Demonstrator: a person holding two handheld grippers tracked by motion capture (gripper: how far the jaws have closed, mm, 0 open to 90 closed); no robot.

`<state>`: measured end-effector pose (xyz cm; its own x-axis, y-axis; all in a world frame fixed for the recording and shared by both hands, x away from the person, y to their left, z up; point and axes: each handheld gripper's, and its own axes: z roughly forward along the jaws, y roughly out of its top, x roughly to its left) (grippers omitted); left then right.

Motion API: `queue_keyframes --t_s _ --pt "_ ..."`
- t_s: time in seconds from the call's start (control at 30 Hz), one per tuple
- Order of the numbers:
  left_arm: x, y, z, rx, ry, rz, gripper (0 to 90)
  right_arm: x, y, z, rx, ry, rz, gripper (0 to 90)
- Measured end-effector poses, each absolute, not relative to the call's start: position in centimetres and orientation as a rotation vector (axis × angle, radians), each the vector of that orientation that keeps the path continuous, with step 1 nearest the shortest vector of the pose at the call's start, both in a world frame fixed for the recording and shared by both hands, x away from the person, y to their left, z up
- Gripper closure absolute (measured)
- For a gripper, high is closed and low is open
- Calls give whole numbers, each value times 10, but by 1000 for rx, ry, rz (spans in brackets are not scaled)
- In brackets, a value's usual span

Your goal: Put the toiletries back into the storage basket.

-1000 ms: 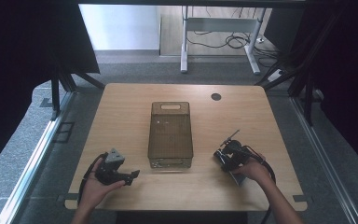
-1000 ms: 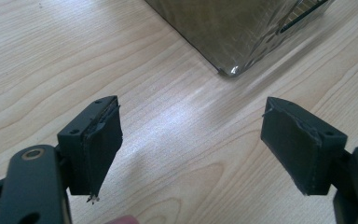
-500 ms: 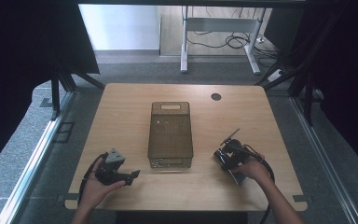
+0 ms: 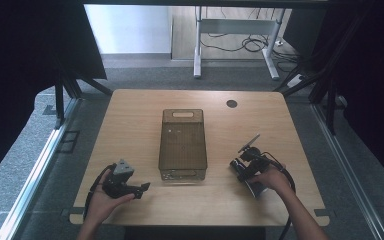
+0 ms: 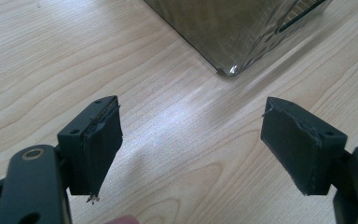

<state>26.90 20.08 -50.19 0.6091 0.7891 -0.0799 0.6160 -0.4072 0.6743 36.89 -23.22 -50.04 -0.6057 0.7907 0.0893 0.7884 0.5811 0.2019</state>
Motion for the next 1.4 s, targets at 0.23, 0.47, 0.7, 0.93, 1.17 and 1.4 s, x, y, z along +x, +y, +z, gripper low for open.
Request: queue_keyframes --t_s 0.23,0.47,0.7,0.93,1.17,1.4 --pt "269 201 -502 2155 1106 329 209 371 -236 -497 1444 2786 388 456" --pt "269 200 -502 2156 1102 325 209 370 -242 -487 1526 2794 527 456" --pt "269 200 -503 2157 1102 320 209 370 -245 -474 1548 2775 574 457" --pt "269 200 -503 2156 1101 320 209 372 -242 -463 1568 2761 588 457" --pt "270 200 -504 2161 1101 317 209 375 -236 -454 1579 2747 625 457" --pt "270 200 -503 2158 1103 319 209 380 -227 -443 1574 2746 658 457"
